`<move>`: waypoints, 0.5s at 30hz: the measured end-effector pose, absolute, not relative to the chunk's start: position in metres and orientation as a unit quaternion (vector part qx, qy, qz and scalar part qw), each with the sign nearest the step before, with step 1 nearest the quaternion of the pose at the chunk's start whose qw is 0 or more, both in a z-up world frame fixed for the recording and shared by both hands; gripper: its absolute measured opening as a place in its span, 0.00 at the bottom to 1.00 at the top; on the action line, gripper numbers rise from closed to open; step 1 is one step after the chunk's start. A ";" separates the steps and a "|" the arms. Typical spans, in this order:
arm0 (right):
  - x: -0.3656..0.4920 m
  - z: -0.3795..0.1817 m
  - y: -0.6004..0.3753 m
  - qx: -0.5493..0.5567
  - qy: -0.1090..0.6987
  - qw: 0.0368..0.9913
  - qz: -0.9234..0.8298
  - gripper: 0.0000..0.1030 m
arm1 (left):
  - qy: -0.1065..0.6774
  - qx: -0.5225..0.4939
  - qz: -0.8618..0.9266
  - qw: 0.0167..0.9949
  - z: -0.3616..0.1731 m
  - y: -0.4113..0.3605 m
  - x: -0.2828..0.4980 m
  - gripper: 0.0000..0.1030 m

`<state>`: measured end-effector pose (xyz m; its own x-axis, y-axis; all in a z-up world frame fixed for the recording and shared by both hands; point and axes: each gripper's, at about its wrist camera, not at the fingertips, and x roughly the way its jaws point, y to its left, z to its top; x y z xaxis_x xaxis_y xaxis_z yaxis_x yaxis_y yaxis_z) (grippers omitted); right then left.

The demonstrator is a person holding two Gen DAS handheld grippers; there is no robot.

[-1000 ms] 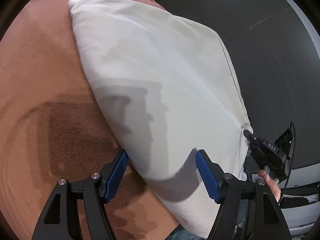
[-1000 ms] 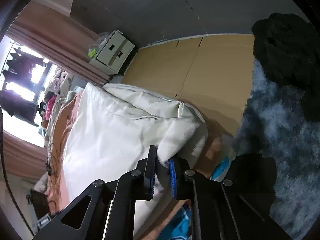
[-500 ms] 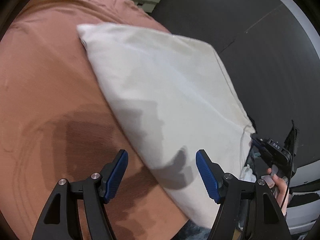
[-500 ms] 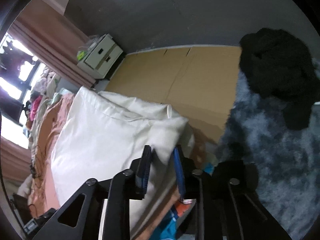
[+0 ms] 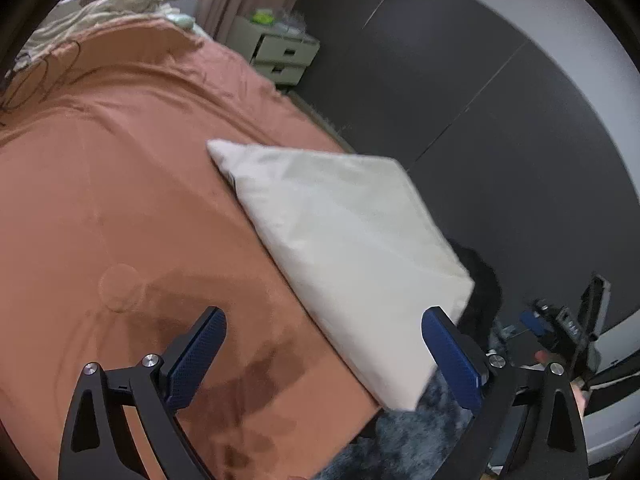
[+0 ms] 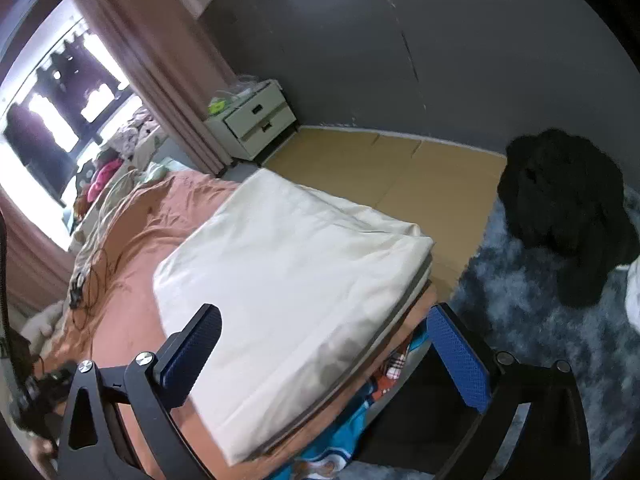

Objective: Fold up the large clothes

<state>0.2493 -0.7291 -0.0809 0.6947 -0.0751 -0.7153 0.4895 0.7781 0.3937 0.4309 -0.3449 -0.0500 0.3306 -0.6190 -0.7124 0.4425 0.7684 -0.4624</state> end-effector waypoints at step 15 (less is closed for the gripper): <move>0.216 -0.018 -0.634 0.235 0.331 0.905 -0.129 1.00 | 0.373 -0.088 -0.317 0.867 0.039 -0.244 0.365 1.00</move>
<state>0.2164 -0.6340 -0.0184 0.7484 -0.0777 -0.6587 0.3881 0.8566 0.3400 0.3648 -0.2443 0.0391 0.5204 -0.6153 -0.5920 0.4836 0.7838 -0.3896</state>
